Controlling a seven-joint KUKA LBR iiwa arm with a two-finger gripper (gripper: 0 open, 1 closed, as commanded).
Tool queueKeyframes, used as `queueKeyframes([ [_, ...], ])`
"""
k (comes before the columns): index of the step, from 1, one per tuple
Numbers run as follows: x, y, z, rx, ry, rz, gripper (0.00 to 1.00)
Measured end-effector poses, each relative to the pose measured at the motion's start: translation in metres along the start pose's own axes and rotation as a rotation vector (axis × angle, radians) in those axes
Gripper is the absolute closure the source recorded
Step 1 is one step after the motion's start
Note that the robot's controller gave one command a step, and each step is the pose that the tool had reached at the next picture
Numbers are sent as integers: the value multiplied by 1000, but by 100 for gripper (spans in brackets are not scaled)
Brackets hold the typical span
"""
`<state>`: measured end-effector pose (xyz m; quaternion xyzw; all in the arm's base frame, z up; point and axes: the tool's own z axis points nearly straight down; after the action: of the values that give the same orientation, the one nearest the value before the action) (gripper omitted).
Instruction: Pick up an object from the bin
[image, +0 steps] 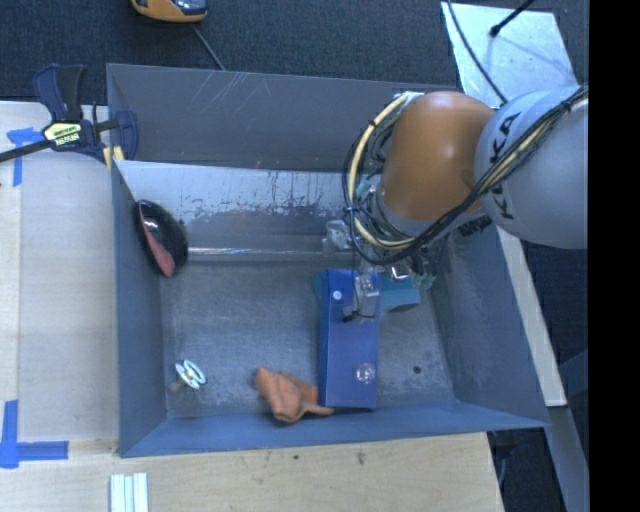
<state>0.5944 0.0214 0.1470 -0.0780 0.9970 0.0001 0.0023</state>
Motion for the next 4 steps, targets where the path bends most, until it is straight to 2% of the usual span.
queueKeyframes([
  [1, -16, 1, 22, 1, 0, -123, 0],
  [2, -7, -14, 45, -2, -12, -301, 100],
  [3, -9, -15, 45, 1, -18, -301, 100],
  [4, -7, -39, -35, -1, 1, -318, 100],
])
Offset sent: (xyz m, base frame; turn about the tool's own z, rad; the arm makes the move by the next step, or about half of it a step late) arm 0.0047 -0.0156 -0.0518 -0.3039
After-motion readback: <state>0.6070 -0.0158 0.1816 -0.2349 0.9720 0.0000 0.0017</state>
